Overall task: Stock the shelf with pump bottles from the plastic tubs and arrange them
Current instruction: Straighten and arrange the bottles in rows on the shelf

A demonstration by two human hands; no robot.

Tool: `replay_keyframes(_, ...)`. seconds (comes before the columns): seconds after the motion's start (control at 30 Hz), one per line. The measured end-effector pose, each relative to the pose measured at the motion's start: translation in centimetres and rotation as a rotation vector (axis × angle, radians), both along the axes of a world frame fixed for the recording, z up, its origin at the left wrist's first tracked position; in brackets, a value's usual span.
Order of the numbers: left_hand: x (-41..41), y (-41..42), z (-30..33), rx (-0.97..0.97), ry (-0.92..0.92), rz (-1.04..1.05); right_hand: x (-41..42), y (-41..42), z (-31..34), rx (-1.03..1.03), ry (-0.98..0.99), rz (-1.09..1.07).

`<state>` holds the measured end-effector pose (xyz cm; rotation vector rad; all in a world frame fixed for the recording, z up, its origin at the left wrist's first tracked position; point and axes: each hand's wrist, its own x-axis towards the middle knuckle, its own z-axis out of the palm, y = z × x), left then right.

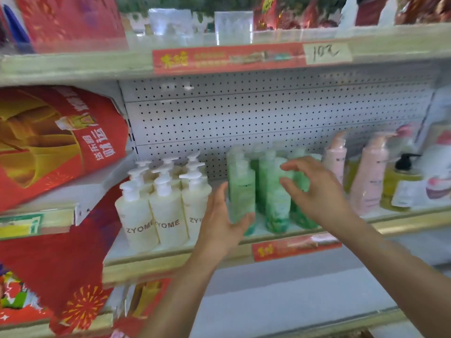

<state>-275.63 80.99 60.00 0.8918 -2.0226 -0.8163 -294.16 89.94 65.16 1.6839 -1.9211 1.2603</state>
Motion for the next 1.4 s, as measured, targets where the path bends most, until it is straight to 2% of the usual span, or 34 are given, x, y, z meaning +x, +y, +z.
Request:
replay_keyframes(0.07, -2.2, -0.2, -0.2, 0.035, 0.007, 0.047, -3.0, -0.3, 1.6, 0.036, 0.007, 0.028)
replay_keyframes(0.17, -4.4, -0.1, 1.0, 0.058, 0.114, 0.132, -6.8, -1.6, 4.1, 0.099, 0.056, 0.096)
replay_keyframes(0.3, -5.6, -1.3, 4.5, -0.038, 0.146, 0.222, -10.0, -4.5, 7.0, 0.230, 0.079, 0.167)
replay_keyframes(0.4, -6.3, -3.8, 7.6, -0.071, 0.050, 0.242, -10.9, -7.0, 8.4, 0.360, 0.090, 0.231)
replay_keyframes(0.57, -7.2, -8.5, 11.4, 0.105, -0.131, 0.195, -10.4, -10.6, 9.0, 0.623, 0.116, 0.290)
replay_keyframes(0.73, -7.9, -10.9, 12.4, 0.174, -0.442, 0.141, -9.7, -12.3, 9.1, 0.791, 0.196, 0.291)
replay_keyframes(0.9, -8.2, -11.9, 12.0, 0.071, -0.499, 0.120, -9.3, -13.4, 8.5, 0.853, 0.244, 0.233)
replay_keyframes(1.13, -8.5, -12.3, 11.5, -0.067, -0.517, 0.057, -8.5, -14.0, 8.0, 0.796, 0.275, 0.208)
replay_keyframes(1.27, -8.6, -12.9, 11.1, -0.086, -0.512, 0.046, -8.4, -14.3, 7.9, 0.793, 0.266, 0.199)
replay_keyframes(1.4, -8.7, -13.5, 11.7, -0.069, -0.618, -0.017, -8.5, -14.4, 7.9, 0.820, 0.273, 0.204)
